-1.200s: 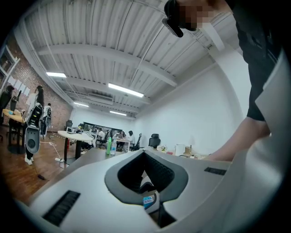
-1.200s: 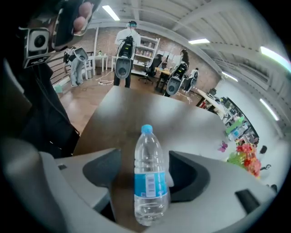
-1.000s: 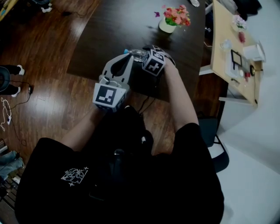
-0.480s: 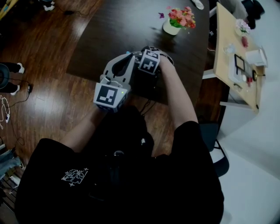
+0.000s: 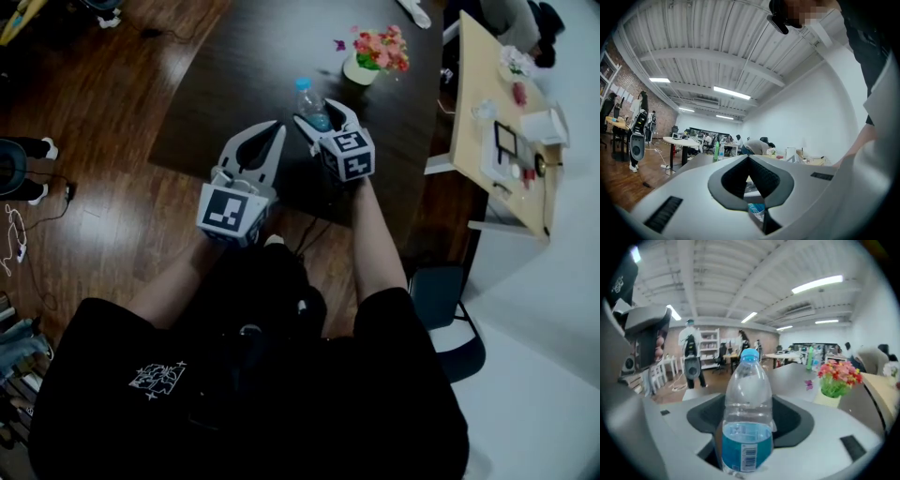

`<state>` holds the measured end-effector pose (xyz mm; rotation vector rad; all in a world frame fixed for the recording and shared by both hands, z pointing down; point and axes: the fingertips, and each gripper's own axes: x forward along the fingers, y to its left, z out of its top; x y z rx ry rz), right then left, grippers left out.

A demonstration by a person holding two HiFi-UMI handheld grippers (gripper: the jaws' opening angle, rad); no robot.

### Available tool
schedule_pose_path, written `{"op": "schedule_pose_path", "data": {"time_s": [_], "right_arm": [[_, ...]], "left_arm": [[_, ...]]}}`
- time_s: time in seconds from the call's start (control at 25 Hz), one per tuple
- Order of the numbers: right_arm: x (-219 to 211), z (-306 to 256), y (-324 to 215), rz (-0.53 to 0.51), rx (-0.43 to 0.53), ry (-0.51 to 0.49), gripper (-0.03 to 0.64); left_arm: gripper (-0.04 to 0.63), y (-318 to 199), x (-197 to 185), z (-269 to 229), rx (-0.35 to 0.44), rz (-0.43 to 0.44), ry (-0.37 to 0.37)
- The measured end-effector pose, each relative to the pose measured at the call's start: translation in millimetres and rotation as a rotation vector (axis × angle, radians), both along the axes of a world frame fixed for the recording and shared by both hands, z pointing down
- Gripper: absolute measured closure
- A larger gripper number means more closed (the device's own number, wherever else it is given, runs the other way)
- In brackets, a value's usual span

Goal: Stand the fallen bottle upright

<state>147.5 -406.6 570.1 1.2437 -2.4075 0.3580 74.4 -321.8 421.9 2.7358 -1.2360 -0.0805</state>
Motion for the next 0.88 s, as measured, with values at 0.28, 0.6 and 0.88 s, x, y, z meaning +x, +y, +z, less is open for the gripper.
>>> {"op": "schedule_pose_path", "data": {"time_s": [0.28,0.6,0.88], "right_arm": [[26,-17,-7,0.398,0.272,-0.302,0.278],[13,-3,17,0.433,0.483,-0.209,0.272],[9,-4,29,0.418,0.488,-0.177,0.25]], "left_arm": [[0.595,10,-2,-1,-0.004,-0.001,0.005],[0.595,22,-6,30,-0.01,-0.004,-0.002],[0.595,28,-6,25,0.005,0.019,-0.024]]}}
